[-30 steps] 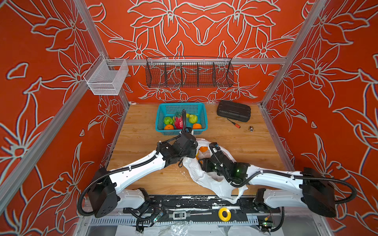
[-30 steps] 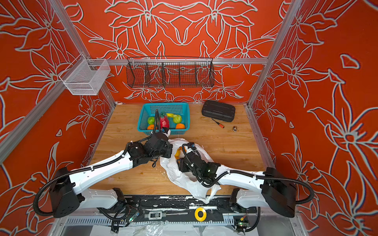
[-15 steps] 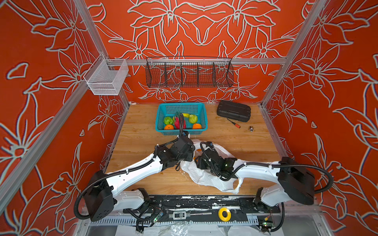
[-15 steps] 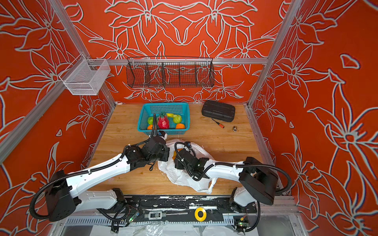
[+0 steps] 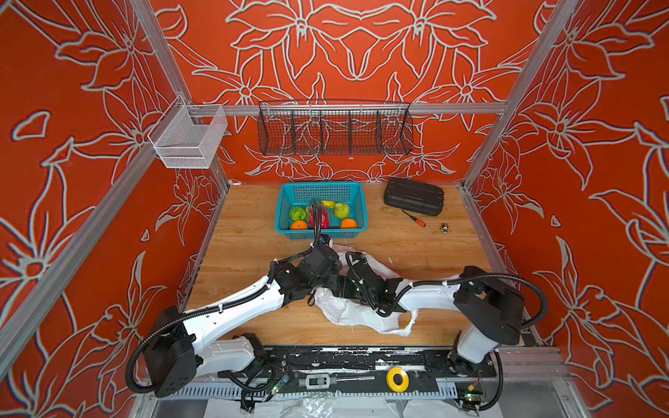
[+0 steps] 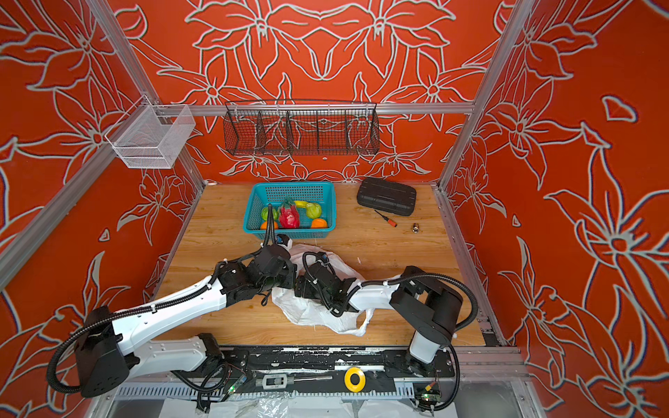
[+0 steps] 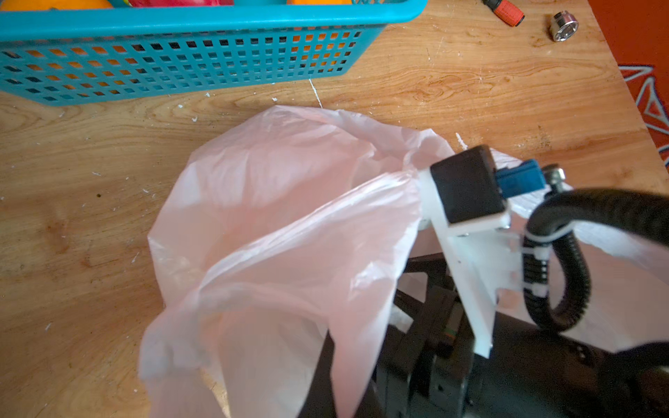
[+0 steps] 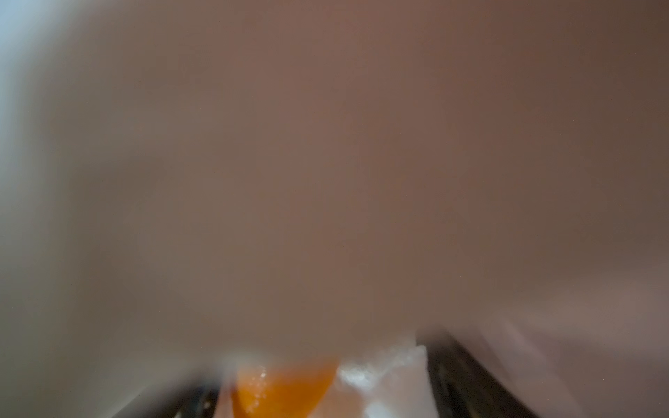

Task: Untie the knot of the plastic bag and take out the fruit
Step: 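Hold bag rim with left gripper while right gripper reaches toward an orange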

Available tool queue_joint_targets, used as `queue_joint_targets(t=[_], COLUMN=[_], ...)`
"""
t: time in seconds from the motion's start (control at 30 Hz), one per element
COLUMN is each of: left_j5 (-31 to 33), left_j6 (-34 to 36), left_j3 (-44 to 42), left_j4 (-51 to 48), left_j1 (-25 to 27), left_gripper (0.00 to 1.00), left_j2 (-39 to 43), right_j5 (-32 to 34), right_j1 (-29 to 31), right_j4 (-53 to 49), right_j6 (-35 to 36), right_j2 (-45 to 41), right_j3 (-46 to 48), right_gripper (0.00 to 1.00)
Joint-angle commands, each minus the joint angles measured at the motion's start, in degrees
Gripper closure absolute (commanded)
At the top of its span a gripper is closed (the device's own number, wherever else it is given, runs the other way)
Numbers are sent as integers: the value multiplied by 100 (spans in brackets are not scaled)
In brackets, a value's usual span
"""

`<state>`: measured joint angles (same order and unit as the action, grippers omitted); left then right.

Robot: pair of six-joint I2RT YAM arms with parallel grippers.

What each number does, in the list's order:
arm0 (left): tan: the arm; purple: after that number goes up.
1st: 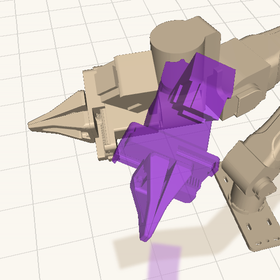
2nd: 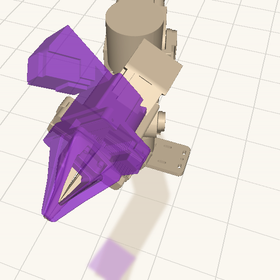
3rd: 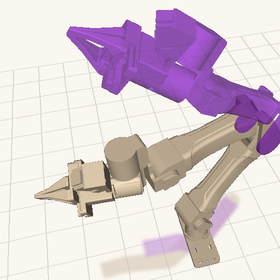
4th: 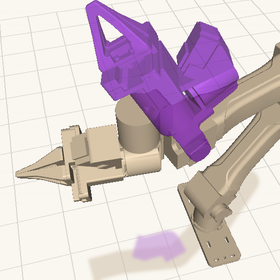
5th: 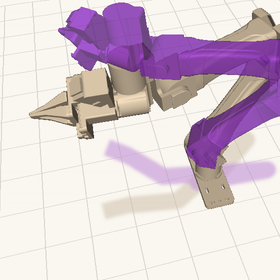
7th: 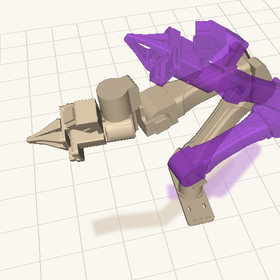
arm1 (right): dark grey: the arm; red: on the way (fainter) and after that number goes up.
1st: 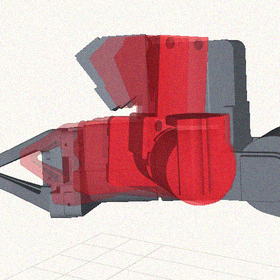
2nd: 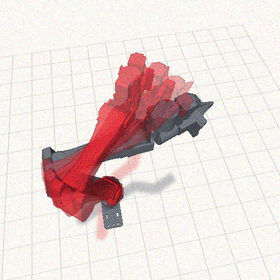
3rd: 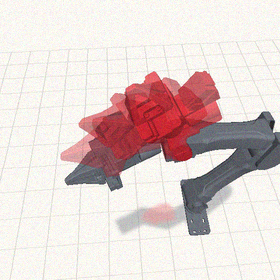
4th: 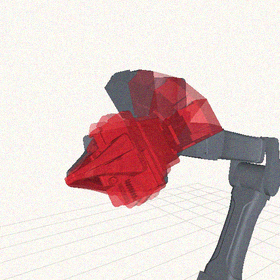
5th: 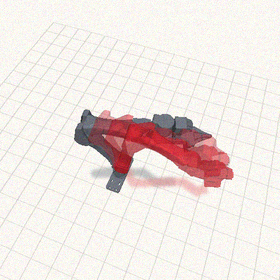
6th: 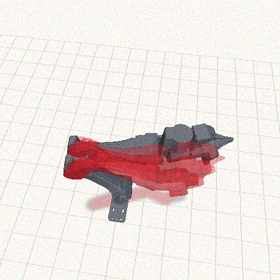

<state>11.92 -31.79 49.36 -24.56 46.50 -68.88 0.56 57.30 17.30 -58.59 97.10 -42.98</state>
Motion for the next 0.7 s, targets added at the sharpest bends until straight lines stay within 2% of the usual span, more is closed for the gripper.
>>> queue_joint_targets(t=[0.0,0.07,0.17,0.47,0.67], left_j5=[105,151,226,275,258], left_j6=[-125,-129,-146,-190,-212], left_j3=[-67,-113,-204,-297,-272], left_j4=[-4,-38,-49,-58,-40], left_j1=[-3,-9,-8,-11,-18], left_gripper=[100,100,100,99,97], left_j2=[149,214,350,481,396], right_j5=[-190,-203,-267,-616,-583], right_j1=[-99,-154,-238,-494,-592], right_j4=[-44,168,483,1473,1369], right_j6=[-274,-326,-381,-762,-726], right_j2=[283,221,111,100,-289], right_j3=[136,254,413,809,928], right_gripper=[32,45,54,60,60])
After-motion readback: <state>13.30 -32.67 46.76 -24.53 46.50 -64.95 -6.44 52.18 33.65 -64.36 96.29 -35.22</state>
